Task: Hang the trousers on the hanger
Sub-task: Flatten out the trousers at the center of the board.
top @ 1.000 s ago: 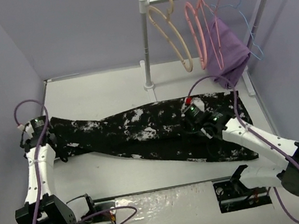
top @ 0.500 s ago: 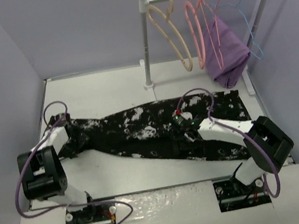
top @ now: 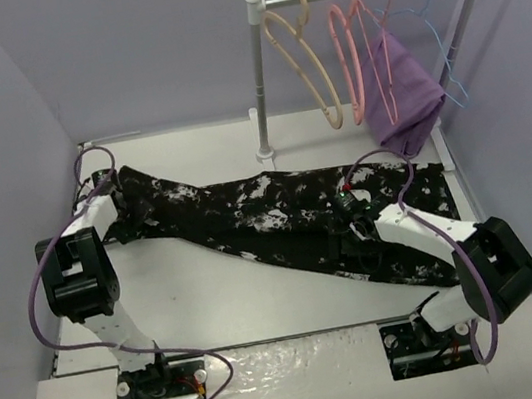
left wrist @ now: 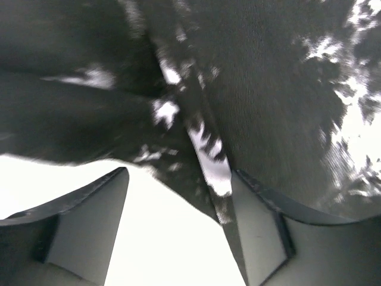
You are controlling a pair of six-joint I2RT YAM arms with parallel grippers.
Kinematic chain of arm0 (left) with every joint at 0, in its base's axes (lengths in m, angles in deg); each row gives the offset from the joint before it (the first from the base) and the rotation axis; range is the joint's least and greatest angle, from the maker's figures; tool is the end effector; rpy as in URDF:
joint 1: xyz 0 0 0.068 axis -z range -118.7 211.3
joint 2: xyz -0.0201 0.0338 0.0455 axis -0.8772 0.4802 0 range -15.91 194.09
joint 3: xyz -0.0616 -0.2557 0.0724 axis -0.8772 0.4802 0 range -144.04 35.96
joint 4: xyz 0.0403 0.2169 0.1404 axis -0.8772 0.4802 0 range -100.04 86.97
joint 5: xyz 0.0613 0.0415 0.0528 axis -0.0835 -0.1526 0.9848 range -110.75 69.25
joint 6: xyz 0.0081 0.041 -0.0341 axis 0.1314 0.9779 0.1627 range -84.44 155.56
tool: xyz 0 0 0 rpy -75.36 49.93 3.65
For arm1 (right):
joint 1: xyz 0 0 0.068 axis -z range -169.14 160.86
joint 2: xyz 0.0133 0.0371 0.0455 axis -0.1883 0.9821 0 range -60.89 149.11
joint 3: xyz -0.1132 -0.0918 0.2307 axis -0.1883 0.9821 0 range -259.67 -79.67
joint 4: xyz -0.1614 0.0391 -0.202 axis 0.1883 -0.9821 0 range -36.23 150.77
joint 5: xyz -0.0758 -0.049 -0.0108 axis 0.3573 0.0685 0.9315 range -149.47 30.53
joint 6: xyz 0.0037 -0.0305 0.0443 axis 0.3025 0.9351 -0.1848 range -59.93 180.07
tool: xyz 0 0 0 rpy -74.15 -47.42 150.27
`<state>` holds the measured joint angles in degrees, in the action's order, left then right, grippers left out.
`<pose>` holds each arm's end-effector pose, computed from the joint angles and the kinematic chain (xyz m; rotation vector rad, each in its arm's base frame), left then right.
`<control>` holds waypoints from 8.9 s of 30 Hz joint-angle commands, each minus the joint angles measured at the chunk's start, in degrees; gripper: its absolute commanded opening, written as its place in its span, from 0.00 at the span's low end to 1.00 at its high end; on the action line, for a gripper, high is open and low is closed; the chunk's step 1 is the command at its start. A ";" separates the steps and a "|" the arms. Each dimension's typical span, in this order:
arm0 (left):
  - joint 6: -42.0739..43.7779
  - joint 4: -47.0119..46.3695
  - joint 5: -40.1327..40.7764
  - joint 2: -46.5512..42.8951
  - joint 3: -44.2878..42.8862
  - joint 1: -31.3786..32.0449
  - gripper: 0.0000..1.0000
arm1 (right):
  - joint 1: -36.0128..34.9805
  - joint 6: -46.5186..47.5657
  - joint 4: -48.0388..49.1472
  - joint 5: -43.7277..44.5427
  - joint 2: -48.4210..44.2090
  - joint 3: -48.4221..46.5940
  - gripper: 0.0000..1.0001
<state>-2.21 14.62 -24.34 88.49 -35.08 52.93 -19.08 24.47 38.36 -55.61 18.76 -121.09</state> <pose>0.3777 0.0534 0.1917 -0.9990 2.4051 -0.2684 0.2230 0.1257 0.1733 0.1549 2.6546 0.3015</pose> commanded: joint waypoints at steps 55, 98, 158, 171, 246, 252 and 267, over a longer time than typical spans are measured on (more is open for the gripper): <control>8.80 -3.67 3.73 26.07 -35.84 -8.02 0.00 | -9.35 8.07 5.39 -5.34 -5.07 -7.58 0.82; 6.89 10.21 9.84 -31.97 6.84 7.39 0.51 | -2.54 6.27 3.75 -3.14 0.69 -6.91 0.81; 7.36 -0.22 1.65 9.95 -12.45 3.31 0.51 | 35.17 4.09 11.86 1.50 23.32 -22.09 0.50; 6.04 -0.07 0.98 18.90 -18.85 5.12 0.51 | 40.56 8.58 16.53 3.09 36.13 -33.80 0.55; 18.06 0.01 6.29 3.29 -4.14 10.46 0.56 | 23.50 4.83 6.57 -4.27 4.06 0.09 0.74; 20.04 4.21 13.35 -8.38 1.70 9.71 0.56 | 15.29 8.39 1.54 1.01 0.12 -6.13 0.74; 12.17 13.64 11.80 2.90 0.24 2.96 0.49 | 1.55 3.46 6.00 0.44 5.51 -2.49 0.74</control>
<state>12.66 19.71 -13.46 88.15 -32.43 56.99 -17.74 30.17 43.57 -56.00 22.15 -126.93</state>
